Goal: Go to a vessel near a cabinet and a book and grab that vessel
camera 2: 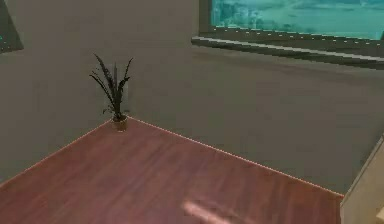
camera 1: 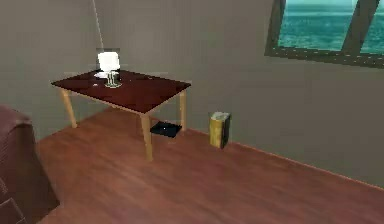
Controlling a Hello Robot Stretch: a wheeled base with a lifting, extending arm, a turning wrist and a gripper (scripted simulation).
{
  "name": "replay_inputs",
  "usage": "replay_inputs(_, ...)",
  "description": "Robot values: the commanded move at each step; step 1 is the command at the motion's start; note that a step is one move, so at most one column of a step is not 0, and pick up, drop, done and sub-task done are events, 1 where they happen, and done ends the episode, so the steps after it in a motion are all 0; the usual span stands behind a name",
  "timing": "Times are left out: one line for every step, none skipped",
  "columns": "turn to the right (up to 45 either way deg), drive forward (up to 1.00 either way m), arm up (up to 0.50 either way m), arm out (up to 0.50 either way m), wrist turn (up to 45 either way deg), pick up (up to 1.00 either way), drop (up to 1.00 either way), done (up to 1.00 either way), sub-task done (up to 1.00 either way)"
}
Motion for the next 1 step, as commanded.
replay_inputs(-45.0,0.0,0.0,0.0,0.0,0.0,0.0,0.0,0.0)
